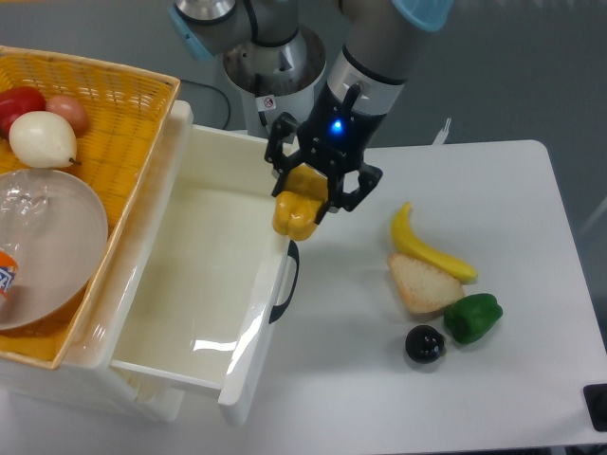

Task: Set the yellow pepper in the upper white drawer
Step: 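Lift the yellow pepper and carry it over the open white drawer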

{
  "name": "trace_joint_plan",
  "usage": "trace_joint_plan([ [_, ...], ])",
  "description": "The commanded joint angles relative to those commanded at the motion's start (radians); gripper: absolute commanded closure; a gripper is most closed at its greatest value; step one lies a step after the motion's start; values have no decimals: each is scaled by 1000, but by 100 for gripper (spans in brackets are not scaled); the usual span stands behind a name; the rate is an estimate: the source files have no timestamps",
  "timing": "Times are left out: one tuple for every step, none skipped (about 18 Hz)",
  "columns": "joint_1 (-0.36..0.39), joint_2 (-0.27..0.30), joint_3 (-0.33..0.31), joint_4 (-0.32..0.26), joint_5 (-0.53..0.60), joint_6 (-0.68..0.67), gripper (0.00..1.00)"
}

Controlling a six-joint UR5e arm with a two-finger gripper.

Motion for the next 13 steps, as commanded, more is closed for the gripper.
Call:
trace_joint_plan([
  [-9, 3, -3, 2, -3, -15, 93],
  [-14, 3, -5, 2, -2, -19, 93],
  [-14, 3, -11, 2, -3, -20, 93],
  [-24, 2, -14, 2, -5, -22, 92],
  [-38, -4, -17, 2, -5, -29, 91],
  [-52, -9, -21, 2, -5, -36, 85],
  [-63, -12, -31, 3, -5, -36, 84],
  [-71, -18, -38, 9, -3, -36, 84],
  [-78, -24, -48, 18, -3, -36, 84],
  [-89, -26, -54, 23, -3, -36, 83],
  [-100, -28, -55, 23, -3, -36, 82],
  [-104, -28, -55, 23, -5, -37, 81],
  [-104, -29, -55, 23, -5, -43, 77],
])
